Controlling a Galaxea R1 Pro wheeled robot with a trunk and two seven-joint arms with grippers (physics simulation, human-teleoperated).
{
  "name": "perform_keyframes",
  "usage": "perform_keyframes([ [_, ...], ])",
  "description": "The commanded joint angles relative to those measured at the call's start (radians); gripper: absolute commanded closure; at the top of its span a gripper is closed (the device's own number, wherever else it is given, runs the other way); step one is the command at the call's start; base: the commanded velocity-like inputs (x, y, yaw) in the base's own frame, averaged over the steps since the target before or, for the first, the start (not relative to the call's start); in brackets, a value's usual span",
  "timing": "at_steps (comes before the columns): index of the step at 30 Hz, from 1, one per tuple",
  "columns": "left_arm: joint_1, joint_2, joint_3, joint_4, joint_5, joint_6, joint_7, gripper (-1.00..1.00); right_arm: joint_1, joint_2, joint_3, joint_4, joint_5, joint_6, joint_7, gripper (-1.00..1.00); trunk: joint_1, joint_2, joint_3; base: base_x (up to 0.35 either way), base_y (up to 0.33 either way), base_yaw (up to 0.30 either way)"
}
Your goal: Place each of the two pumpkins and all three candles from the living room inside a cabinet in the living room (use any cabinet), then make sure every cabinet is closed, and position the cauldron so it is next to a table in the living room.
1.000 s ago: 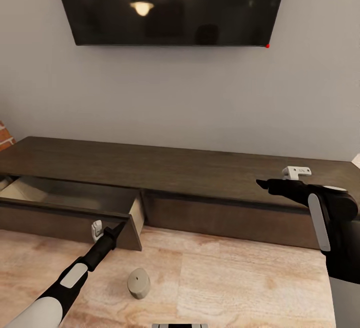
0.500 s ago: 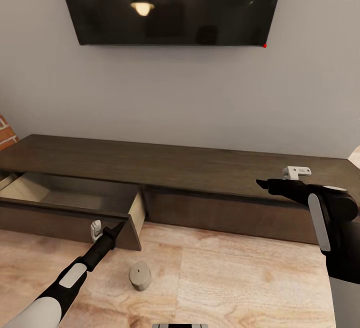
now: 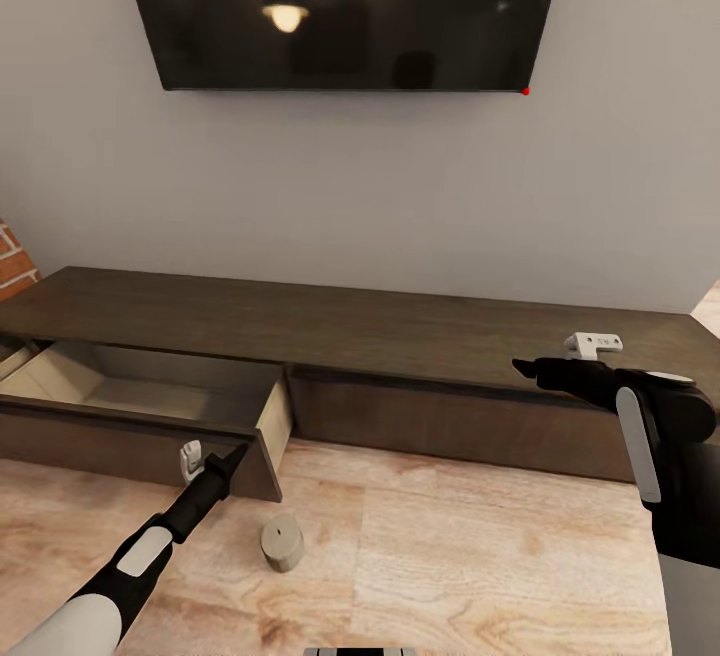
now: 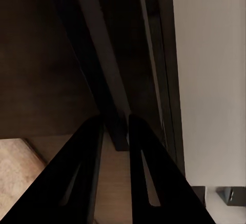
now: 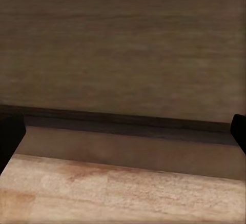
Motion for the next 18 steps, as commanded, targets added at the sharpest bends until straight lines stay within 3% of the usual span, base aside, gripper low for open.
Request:
perform_keyframes([
  [1,0.000,-0.017,-0.016,-0.001,-0.006,0.003,-0.031,1.00,0.000,0.000,0.000,0.000,0.000,0.000,0.000,-1.00,0.000,0.000,0.000,-0.002,0.000,0.000],
  [2,0.000,-0.017,-0.016,-0.001,-0.006,0.002,-0.031,1.00,0.000,0.000,0.000,0.000,0.000,0.000,0.000,-1.00,0.000,0.000,0.000,-0.001,0.000,0.000],
  [3,0.000,-0.017,-0.016,-0.001,-0.006,0.002,-0.031,-1.00,0.000,0.000,0.000,0.000,0.000,0.000,0.000,-1.00,0.000,0.000,0.000,-0.001,0.000,0.000],
  [18,0.001,-0.017,-0.018,-0.005,-0.006,0.000,-0.035,-1.00,0.000,0.000,0.000,0.000,0.000,0.000,0.000,-1.00,0.000,0.000,0.000,0.000,0.000,0.000],
])
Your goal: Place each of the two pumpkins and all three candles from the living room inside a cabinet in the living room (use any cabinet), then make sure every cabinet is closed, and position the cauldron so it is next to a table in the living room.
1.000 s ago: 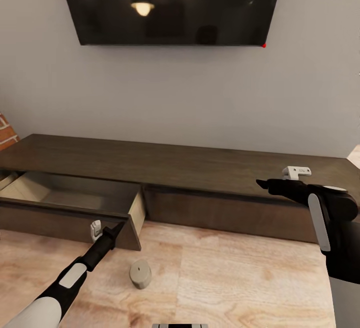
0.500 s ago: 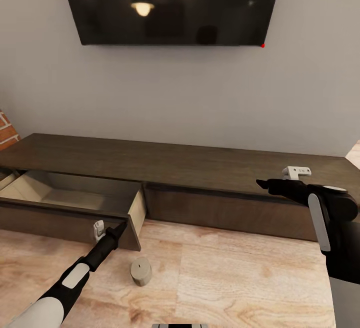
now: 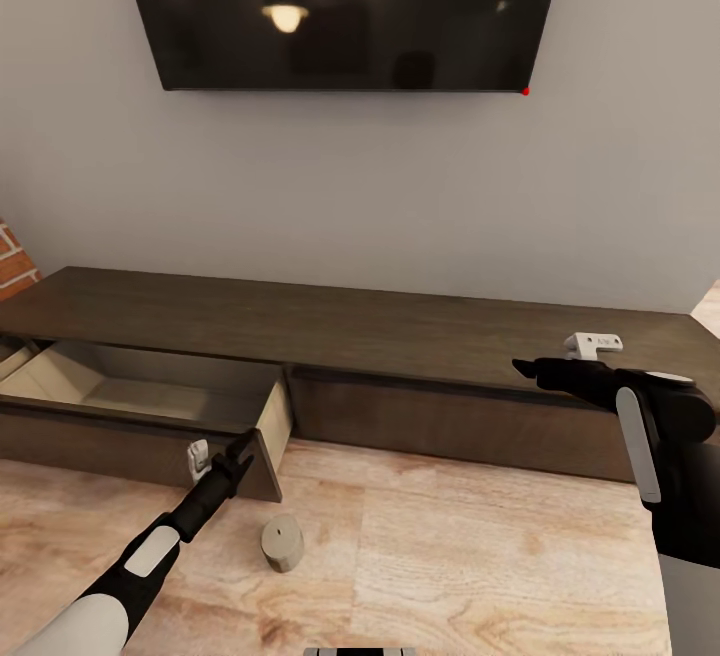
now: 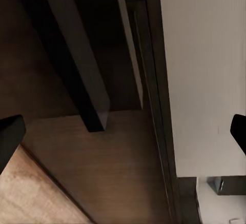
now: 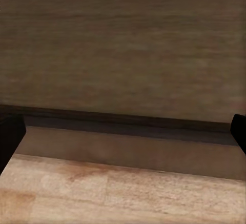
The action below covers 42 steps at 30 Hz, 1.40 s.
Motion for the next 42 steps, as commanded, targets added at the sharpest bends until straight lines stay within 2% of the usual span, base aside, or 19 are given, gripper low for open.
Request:
perform_keyframes([
  [1,0.002,0.000,0.000,-0.008,0.000,0.000,-0.002,-1.00,0.000,0.000,0.000,0.000,0.000,0.000,0.000,-1.00,0.000,0.000,0.000,0.000,0.000,0.000],
  [11,0.060,0.000,-0.001,-0.144,-0.001,0.005,0.006,-1.00,0.014,-0.003,-0.002,0.000,0.000,0.004,0.001,-1.00,0.000,0.000,0.000,-0.113,0.000,0.000],
  [14,0.098,0.003,-0.001,-0.205,-0.001,0.013,0.022,-1.00,0.044,-0.005,-0.003,0.000,0.000,0.003,0.001,-1.00,0.000,0.000,0.000,-0.018,0.000,0.000],
  [17,0.150,0.009,-0.001,-0.312,-0.001,0.034,0.072,-1.00,0.057,-0.003,-0.005,0.000,0.000,0.001,0.001,-1.00,0.000,0.000,0.000,-0.006,0.000,0.000],
  [19,0.209,0.011,-0.002,-0.456,-0.002,0.068,0.189,-1.00,0.078,-0.002,-0.007,0.000,0.000,0.000,0.001,-1.00,0.000,0.000,0.000,-0.002,0.000,0.000],
  [20,0.247,0.008,-0.003,-0.558,-0.001,0.085,0.292,-1.00,0.103,-0.003,-0.009,0.000,0.000,-0.001,0.000,-1.00,0.000,0.000,0.000,-0.001,0.000,0.000],
  [21,0.316,0.004,-0.003,-0.754,0.000,0.121,0.497,-1.00,0.140,-0.005,-0.014,0.000,0.000,-0.019,0.000,-1.00,0.000,0.000,0.000,0.000,0.000,0.000],
  [23,0.346,0.002,-0.003,-0.846,0.000,0.143,0.599,-1.00,0.151,-0.006,-0.014,0.000,0.000,-0.036,0.000,-1.00,0.000,0.000,0.000,0.000,0.000,0.000],
  [24,0.378,0.001,-0.014,-0.954,0.000,0.170,0.726,-1.00,0.160,-0.006,-0.014,0.000,0.001,-0.055,0.000,-1.00,0.000,0.000,0.000,0.000,0.000,0.000],
  [25,0.385,0.002,-0.022,-0.980,-0.001,0.176,0.758,-1.00,0.162,-0.006,-0.013,0.000,0.000,-0.058,0.000,-1.00,0.000,0.000,0.000,0.000,0.000,0.000],
  [26,0.408,0.009,-0.061,-1.062,-0.002,0.194,0.867,-1.00,0.169,-0.005,-0.012,0.000,0.000,-0.065,0.000,-1.00,0.000,0.000,0.000,0.000,0.000,0.000],
  [29,0.413,0.011,-0.071,-1.082,-0.002,0.198,0.910,-1.00,0.170,-0.005,-0.012,0.000,0.000,-0.066,0.000,-1.00,0.000,0.000,0.000,-0.004,0.000,-0.027],
  [34,0.415,0.012,-0.074,-1.096,-0.002,0.206,0.939,-1.00,0.170,-0.003,-0.009,0.000,0.000,-0.066,0.000,-1.00,0.000,0.000,0.000,-0.168,0.000,-0.162],
  [38,0.412,0.009,-0.087,-1.121,-0.002,0.250,1.036,-1.00,0.170,0.002,-0.003,0.000,0.000,-0.065,0.000,-1.00,0.000,0.000,0.000,-0.147,0.000,-0.259],
  [40,0.404,0.005,-0.103,-1.128,-0.001,0.283,1.122,-1.00,0.170,0.003,-0.001,0.000,0.000,-0.064,-0.001,-1.00,0.000,0.000,0.000,-0.059,0.000,-0.281],
  [41,0.387,0.000,-0.118,-1.140,0.000,0.332,1.261,-1.00,0.171,0.004,0.001,0.000,0.001,-0.063,-0.002,-1.00,0.000,0.000,0.000,-0.021,0.000,-0.290],
  [42,0.382,-0.002,-0.120,-1.143,0.001,0.342,1.297,-1.00,0.171,0.005,0.001,0.000,0.001,-0.063,-0.002,-1.00,0.000,0.000,0.000,-0.017,0.000,-0.291],
])
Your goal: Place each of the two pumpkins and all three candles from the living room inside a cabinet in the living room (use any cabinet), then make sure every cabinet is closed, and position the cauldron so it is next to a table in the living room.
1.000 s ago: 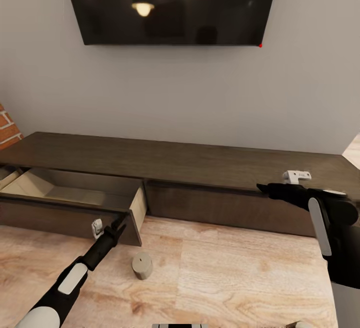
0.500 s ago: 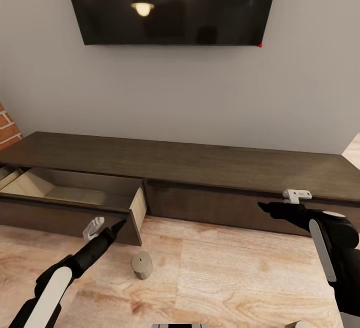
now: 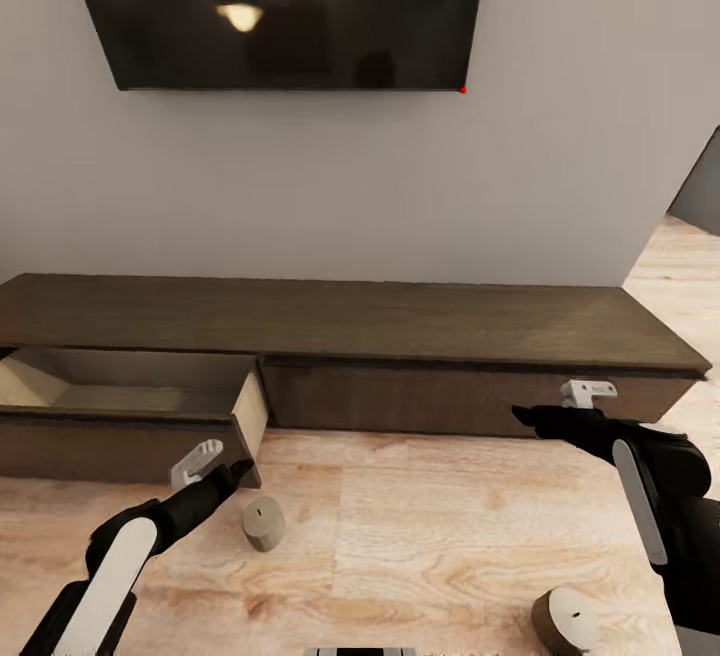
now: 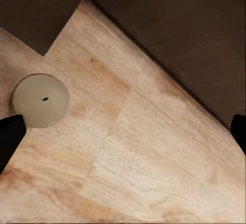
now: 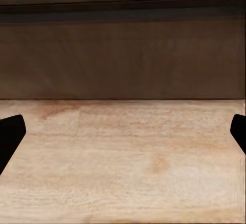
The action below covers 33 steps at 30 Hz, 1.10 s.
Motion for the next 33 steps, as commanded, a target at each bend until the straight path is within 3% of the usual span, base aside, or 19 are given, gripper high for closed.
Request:
perform_keyframes([
  [1,-0.005,-0.003,-0.002,-0.002,0.001,0.008,0.039,-1.00,0.000,0.000,0.000,0.000,0.000,0.000,0.000,-1.00,0.000,0.000,0.000,-0.014,0.000,-0.292],
  [4,-0.021,-0.023,-0.007,-0.010,0.003,0.031,0.180,-1.00,0.000,0.001,0.002,0.000,0.001,0.001,-0.001,-1.00,0.000,0.000,0.000,-0.008,0.000,-0.294],
  [5,-0.054,-0.044,-0.032,-0.014,0.003,0.074,0.333,-1.00,0.001,0.002,0.002,0.000,0.001,0.001,-0.001,-1.00,0.000,0.000,0.000,-0.001,0.000,-0.295],
  [6,-0.059,-0.046,-0.037,-0.014,0.002,0.081,0.351,-1.00,0.001,0.002,0.003,0.000,0.001,0.001,-0.001,-1.00,0.000,0.000,0.000,-0.001,0.000,-0.295],
  [12,-0.063,-0.043,-0.046,-0.013,-0.001,0.092,0.379,-1.00,0.005,0.004,0.007,0.001,0.003,0.001,-0.005,-1.00,-0.002,0.001,0.015,0.000,0.000,-0.295],
  [19,-0.065,-0.046,-0.059,-0.008,-0.003,0.099,0.429,-1.00,0.007,0.024,0.066,0.004,0.039,0.025,-0.055,-1.00,-0.005,0.003,0.043,0.000,0.000,-0.295],
  [23,-0.067,-0.043,-0.084,-0.004,-0.003,0.103,0.487,-1.00,0.007,0.076,0.079,0.010,0.047,0.070,-0.144,-1.00,-0.007,0.003,0.058,0.000,0.000,-0.296],
  [24,-0.067,-0.043,-0.089,-0.002,-0.003,0.111,0.499,-1.00,0.008,0.102,0.083,0.012,0.049,0.070,-0.180,-1.00,-0.007,0.004,0.062,0.000,0.000,-0.252],
  [28,-0.068,-0.040,-0.093,0.004,-0.004,0.131,0.516,-1.00,0.008,0.150,0.095,0.041,0.049,0.070,-0.256,-1.00,-0.009,0.004,0.074,0.000,0.000,-0.148],
  [31,-0.068,-0.039,-0.094,0.010,-0.005,0.136,0.520,-1.00,0.008,0.164,0.101,0.095,0.050,0.070,-0.284,-1.00,-0.009,0.004,0.074,0.000,0.000,-0.056],
  [33,-0.068,-0.038,-0.093,0.023,-0.005,0.139,0.524,-1.00,0.007,0.173,0.106,0.190,0.051,0.070,-0.302,-1.00,-0.009,0.004,0.074,0.000,0.000,-0.023],
])
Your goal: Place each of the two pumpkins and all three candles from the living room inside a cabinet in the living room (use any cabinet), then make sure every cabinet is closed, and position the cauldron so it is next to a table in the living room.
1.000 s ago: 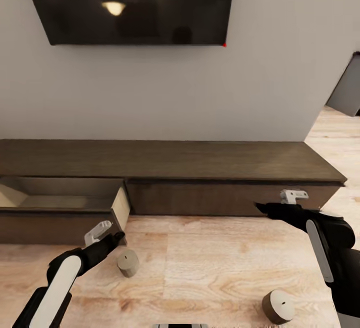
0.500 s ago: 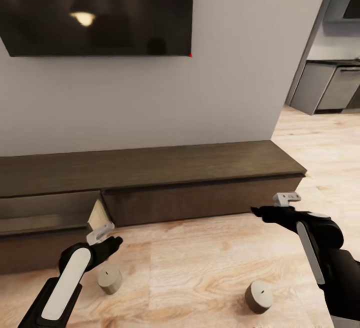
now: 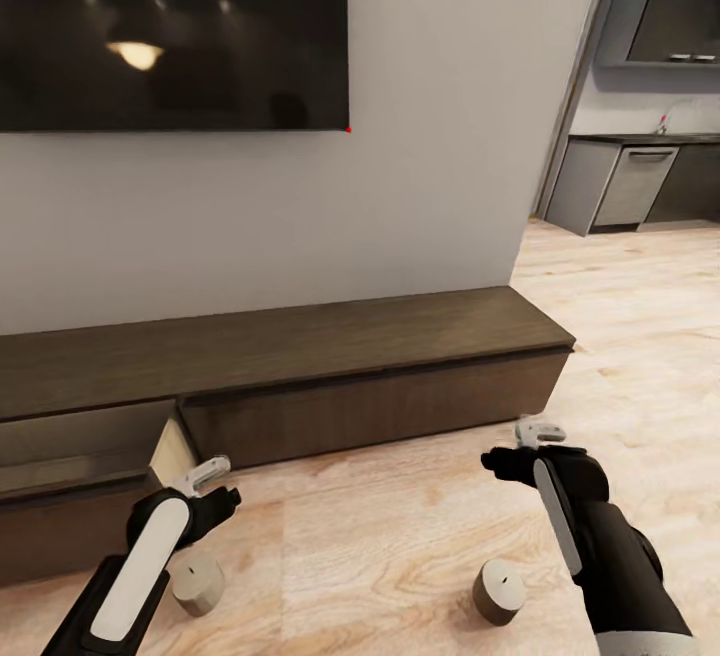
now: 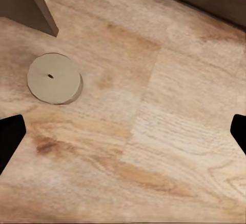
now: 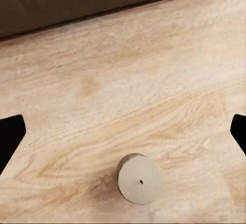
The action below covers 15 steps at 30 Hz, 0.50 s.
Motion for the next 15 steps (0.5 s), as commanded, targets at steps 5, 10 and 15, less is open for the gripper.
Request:
perform_keyframes([
  [5,-0.003,0.003,0.002,0.084,-0.001,0.003,0.001,-1.00,-0.008,0.014,0.020,0.154,0.000,0.000,-0.033,-1.00,0.000,0.000,0.000,0.000,0.000,-0.008],
  [10,-0.035,0.021,-0.008,0.142,-0.046,0.053,0.032,-1.00,-0.011,0.026,0.027,0.240,-0.005,-0.039,-0.068,-1.00,0.000,0.000,0.000,0.000,0.000,-0.001],
  [15,-0.037,0.021,-0.010,0.172,-0.123,0.054,0.037,-1.00,-0.010,0.025,0.030,0.236,-0.002,-0.068,-0.070,-1.00,0.000,0.000,0.000,0.000,0.000,0.000],
])
